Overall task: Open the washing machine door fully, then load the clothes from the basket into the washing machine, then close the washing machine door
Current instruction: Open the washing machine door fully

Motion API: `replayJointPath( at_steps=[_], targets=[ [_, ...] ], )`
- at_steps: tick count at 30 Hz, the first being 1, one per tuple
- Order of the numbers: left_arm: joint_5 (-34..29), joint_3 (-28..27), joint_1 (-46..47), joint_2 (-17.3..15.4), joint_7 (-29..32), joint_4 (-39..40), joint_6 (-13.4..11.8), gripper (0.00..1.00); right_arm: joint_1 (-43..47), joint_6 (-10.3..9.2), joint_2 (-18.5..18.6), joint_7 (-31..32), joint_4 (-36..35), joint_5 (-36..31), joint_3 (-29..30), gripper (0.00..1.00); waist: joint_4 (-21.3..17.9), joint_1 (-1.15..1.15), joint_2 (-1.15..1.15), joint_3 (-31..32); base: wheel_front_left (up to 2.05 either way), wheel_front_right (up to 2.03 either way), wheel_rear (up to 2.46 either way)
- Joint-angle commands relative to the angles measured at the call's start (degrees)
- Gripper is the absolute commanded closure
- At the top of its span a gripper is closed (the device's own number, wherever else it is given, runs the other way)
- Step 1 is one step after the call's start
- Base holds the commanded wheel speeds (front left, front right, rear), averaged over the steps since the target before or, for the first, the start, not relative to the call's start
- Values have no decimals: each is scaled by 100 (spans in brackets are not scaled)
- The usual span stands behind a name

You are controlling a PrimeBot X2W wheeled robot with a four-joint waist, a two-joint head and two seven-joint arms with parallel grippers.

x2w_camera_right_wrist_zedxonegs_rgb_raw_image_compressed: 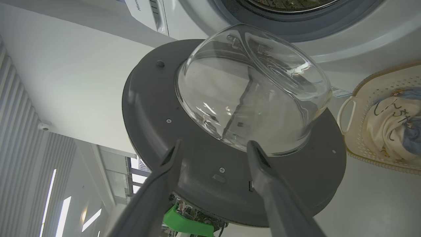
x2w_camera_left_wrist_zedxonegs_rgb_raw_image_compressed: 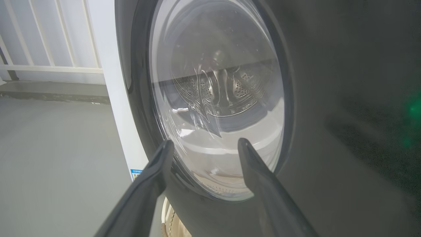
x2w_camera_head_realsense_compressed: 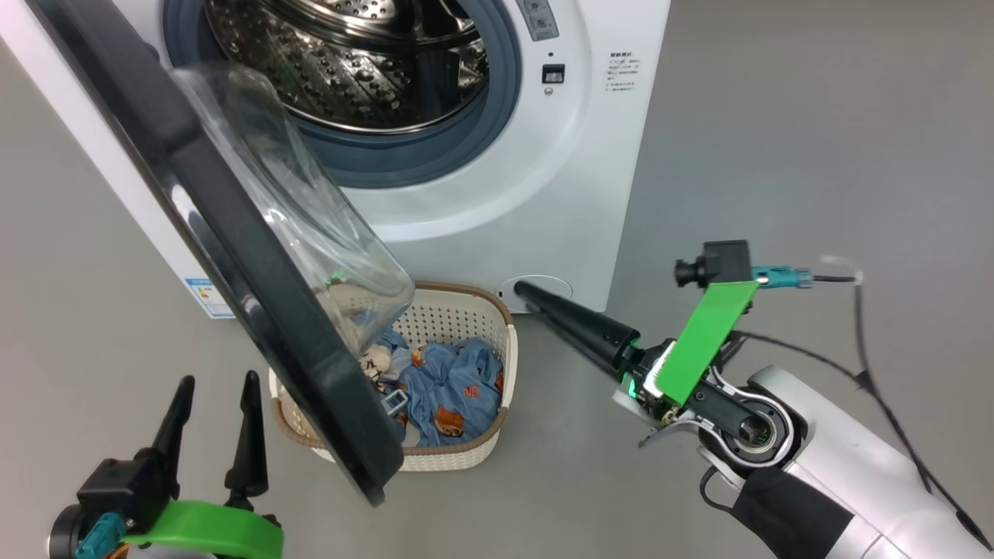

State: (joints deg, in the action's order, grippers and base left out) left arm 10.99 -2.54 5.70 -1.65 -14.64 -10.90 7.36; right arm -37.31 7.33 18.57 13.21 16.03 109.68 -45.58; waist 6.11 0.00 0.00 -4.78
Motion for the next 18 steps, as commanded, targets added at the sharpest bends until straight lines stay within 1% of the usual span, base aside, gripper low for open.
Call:
replayJointPath(
  at_steps=[1, 7, 8, 13, 16, 18],
  targets=[
    [-12, -206, 41, -122, -36, 168, 7, 0, 119, 16, -6, -380, -164, -475, 40, 0, -22, 0, 0, 29, 0, 0, 0],
    [-51, -220, 25, -122, -36, 163, 10, 0, 72, 16, 48, -1461, -84, -1898, -51, 0, -89, 0, 0, 90, 0, 0, 0],
    [-51, -220, 25, -122, -36, 163, 10, 0, 72, 16, 48, -1461, -84, -1898, -51, 0, -89, 0, 0, 90, 0, 0, 0],
    [-67, -227, 17, -122, -36, 173, 11, 0, -69, 16, 82, -2479, 370, -3114, -214, 0, -144, 0, 0, 111, 0, 0, 0],
    [-71, -229, 17, -122, -36, 180, 12, 0, -166, 16, 28, -2758, 737, -3795, -113, 0, -175, 0, 0, 104, 0, 0, 0],
    [-70, -239, 12, -122, -36, 188, 12, 0, -201, 16, -60, -2809, 977, -4270, 183, 0, -200, 0, 0, 101, 0, 0, 0]
  ],
)
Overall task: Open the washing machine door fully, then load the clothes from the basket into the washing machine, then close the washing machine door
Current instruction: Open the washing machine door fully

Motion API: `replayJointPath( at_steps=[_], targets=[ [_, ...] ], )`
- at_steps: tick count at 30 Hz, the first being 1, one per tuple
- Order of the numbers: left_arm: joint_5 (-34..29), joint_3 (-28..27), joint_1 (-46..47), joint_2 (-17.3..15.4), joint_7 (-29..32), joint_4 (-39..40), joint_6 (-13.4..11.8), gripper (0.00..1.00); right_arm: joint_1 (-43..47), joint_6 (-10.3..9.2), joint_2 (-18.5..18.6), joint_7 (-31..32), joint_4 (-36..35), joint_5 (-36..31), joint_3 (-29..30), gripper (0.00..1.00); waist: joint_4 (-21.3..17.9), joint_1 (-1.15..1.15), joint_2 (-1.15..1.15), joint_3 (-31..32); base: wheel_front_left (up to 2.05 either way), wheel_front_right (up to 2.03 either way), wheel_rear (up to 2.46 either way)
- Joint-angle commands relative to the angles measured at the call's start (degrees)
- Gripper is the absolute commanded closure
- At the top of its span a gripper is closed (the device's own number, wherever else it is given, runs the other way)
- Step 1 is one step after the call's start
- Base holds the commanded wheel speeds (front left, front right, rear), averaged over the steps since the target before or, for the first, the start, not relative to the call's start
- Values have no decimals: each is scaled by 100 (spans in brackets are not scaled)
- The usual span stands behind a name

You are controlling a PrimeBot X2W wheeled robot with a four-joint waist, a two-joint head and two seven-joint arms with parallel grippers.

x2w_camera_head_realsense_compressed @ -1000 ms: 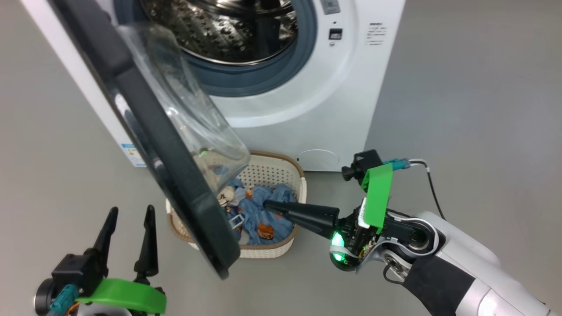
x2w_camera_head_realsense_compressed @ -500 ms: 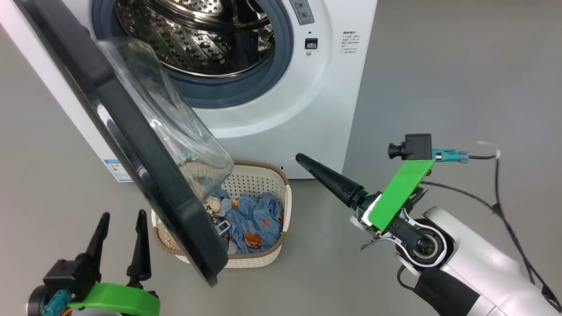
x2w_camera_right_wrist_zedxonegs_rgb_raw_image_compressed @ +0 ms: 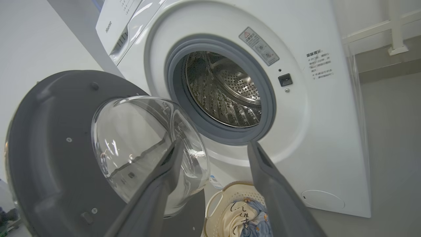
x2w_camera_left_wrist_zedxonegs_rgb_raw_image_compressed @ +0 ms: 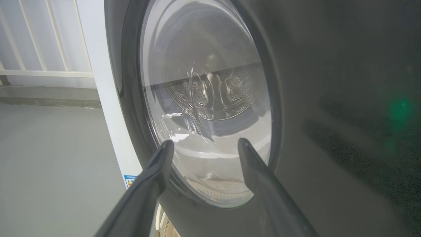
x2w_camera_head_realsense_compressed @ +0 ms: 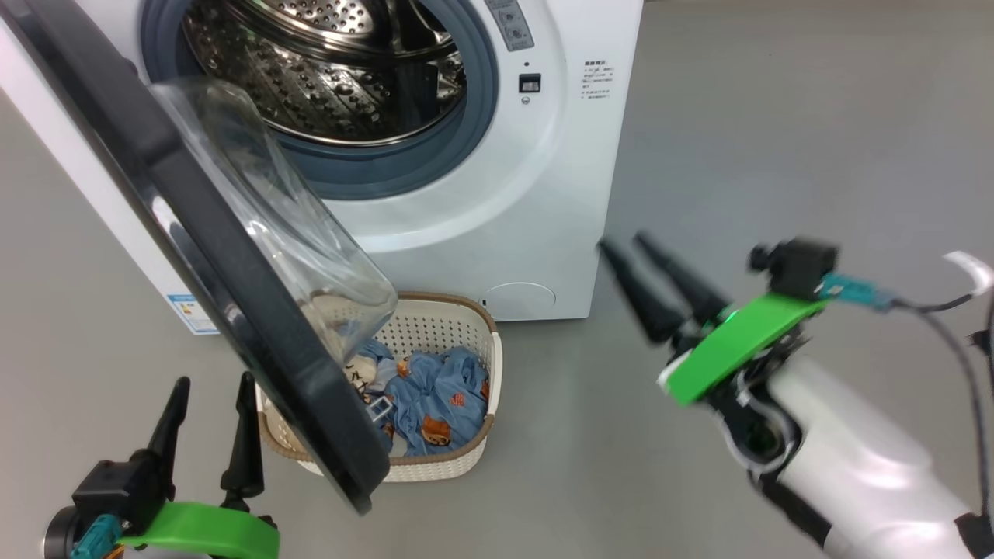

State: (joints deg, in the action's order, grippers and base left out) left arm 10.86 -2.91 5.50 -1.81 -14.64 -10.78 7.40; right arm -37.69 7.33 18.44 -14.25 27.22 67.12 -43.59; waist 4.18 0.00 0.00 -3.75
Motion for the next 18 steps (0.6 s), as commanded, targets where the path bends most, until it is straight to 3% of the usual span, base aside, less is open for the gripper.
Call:
replayJointPath(
  at_steps=[1, 4, 9, 18],
  targets=[
    [-57, -209, 30, -107, -36, 182, 8, 0, -167, 16, -113, -67, -79, -305, 301, 0, -20, 0, 0, -8, 0, 0, 0],
    [-58, -205, 26, -107, -36, 187, 8, 0, 34, 16, -344, -71, -101, -1305, 1296, 0, -31, 0, 0, -3, 0, 0, 0],
    [-62, -182, 30, -107, -36, 180, 8, 0, 667, 16, -605, -73, -516, -2705, 2329, 0, -34, 0, 0, 39, 0, 0, 0],
    [-90, -261, -85, -107, -36, 247, 8, 0, 1797, 16, -816, -74, -1326, -3921, 3368, 0, -172, 0, 0, 47, 0, 0, 0]
  ],
)
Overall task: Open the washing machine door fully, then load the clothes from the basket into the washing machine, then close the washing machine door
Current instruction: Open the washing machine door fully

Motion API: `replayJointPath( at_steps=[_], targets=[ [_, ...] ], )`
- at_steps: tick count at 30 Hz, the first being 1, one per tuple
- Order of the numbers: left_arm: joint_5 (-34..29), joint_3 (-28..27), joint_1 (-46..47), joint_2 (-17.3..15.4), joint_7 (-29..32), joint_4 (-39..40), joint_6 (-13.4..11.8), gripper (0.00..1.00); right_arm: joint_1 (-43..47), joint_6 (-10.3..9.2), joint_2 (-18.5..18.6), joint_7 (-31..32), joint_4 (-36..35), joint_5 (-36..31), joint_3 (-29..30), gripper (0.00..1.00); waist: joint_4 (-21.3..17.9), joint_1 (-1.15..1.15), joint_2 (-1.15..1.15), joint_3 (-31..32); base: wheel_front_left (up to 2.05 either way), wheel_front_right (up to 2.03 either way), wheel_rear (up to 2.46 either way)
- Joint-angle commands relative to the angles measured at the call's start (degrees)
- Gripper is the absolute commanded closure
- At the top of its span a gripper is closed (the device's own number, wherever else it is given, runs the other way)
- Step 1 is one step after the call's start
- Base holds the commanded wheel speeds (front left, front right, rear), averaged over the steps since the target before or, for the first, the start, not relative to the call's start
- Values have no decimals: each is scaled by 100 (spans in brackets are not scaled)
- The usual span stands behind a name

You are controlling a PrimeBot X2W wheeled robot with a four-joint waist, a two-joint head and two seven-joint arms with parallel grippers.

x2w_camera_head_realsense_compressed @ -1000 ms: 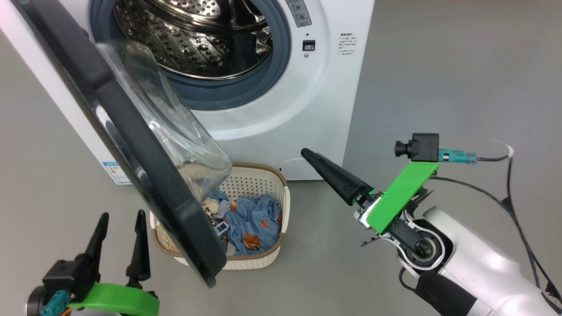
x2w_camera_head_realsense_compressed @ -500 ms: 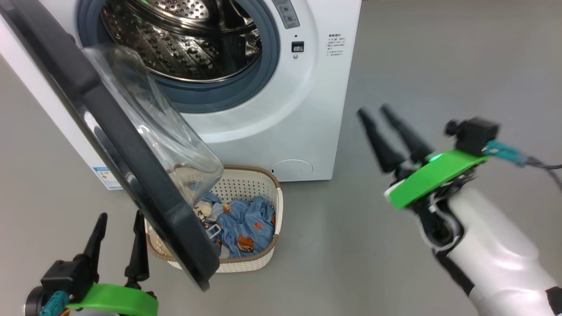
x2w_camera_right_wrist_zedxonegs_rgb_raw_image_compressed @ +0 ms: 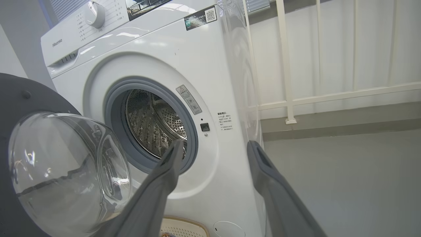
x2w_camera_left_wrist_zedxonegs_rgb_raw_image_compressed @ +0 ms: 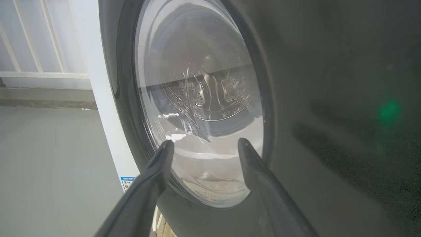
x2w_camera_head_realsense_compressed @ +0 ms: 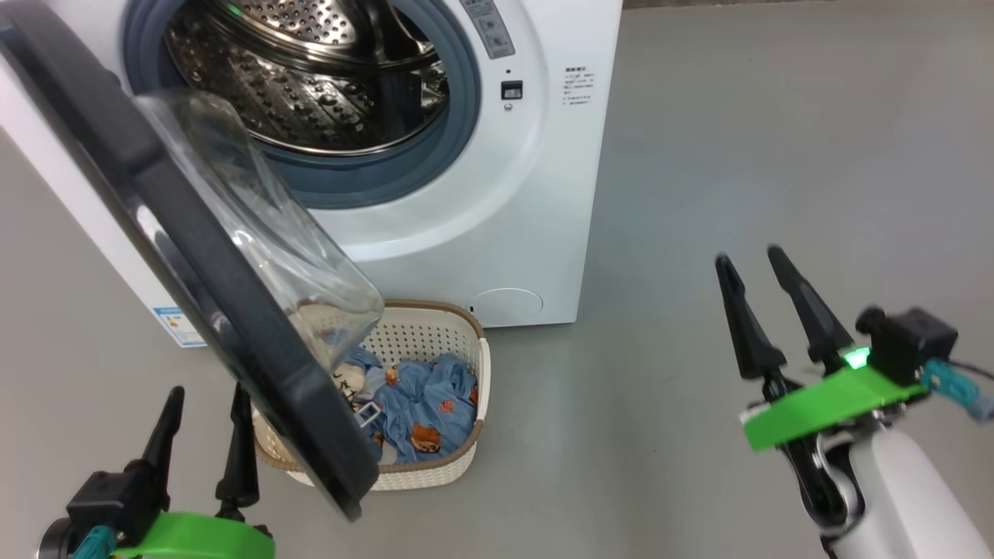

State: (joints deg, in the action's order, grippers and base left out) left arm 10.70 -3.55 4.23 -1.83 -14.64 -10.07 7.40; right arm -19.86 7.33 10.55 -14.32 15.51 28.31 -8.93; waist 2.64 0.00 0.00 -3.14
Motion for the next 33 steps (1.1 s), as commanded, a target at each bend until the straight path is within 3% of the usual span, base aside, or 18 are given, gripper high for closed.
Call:
replayJointPath(
  at_steps=[1, 14, 33],
  targets=[
    [-70, -204, 36, -105, -36, 181, 8, 0, 137, 16, -20, -67, -227, -171, -38, 0, -33, 0, 0, -19, 0, 0, 0],
    [1, -301, -72, -105, -36, 202, 7, 0, 1264, 16, -171, -67, -793, -1050, 609, 0, -124, 0, 0, -58, 0, 0, 0],
    [-74, -283, -346, -105, -36, 220, -88, 0, 1683, 16, -411, -68, -805, -2058, 697, 0, -59, 0, 0, 150, 0, 0, 0]
  ],
)
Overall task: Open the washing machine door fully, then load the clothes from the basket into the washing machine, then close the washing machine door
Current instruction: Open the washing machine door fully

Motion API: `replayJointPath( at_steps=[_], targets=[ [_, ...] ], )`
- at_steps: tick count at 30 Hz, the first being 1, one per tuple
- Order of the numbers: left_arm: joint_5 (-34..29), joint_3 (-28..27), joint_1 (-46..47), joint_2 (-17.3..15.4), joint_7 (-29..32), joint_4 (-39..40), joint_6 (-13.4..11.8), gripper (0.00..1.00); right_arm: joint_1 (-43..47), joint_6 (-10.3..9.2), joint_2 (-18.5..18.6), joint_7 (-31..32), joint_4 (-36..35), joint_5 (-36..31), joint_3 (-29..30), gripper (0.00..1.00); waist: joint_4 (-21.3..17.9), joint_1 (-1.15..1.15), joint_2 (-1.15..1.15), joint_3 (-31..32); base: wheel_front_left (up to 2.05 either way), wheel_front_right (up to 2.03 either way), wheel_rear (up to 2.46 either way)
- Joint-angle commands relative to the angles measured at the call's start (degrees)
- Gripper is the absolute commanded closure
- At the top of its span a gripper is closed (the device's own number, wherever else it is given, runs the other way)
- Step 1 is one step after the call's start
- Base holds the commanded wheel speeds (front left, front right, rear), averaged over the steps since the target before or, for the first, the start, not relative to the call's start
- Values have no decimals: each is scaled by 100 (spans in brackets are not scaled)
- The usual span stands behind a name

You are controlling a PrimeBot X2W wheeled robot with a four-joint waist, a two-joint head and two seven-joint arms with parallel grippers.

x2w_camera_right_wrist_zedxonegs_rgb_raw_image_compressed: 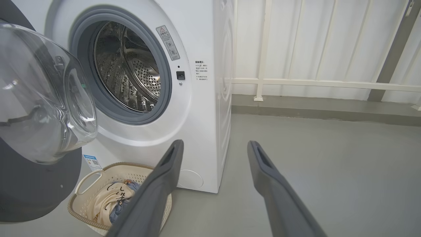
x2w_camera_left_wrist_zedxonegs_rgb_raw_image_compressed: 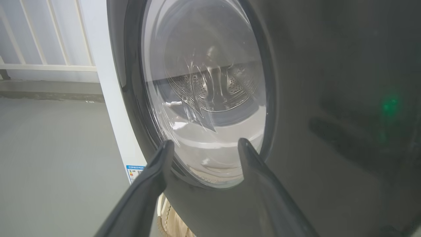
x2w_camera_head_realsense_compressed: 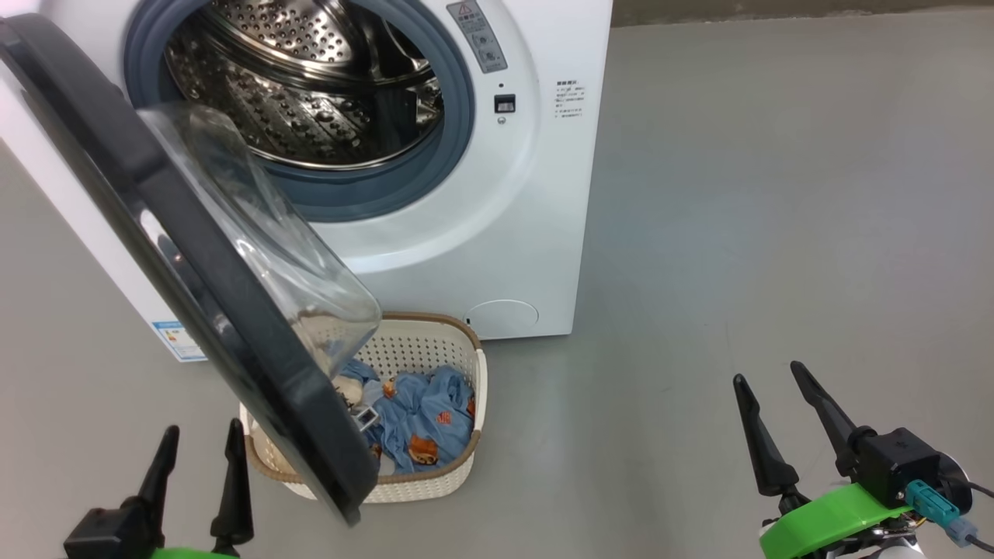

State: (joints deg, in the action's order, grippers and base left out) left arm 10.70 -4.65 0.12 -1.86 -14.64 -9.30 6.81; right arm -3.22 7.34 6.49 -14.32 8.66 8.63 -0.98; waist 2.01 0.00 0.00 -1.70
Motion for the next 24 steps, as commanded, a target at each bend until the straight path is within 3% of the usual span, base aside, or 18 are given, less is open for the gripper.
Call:
replayJointPath(
  at_steps=[1, 24],
  targets=[
    [-79, -169, 60, -101, -36, 139, -31, 0, 26, 14, -24, -68, -106, -83, -69, 0, 8, 0, 0, 11, 0, 0, 0],
    [-211, -95, -34, -101, -36, 201, 19, 0, 14, 14, -225, -68, 164, -51, 162, 0, 20, 0, 0, 77, 0, 0, 0]
  ],
)
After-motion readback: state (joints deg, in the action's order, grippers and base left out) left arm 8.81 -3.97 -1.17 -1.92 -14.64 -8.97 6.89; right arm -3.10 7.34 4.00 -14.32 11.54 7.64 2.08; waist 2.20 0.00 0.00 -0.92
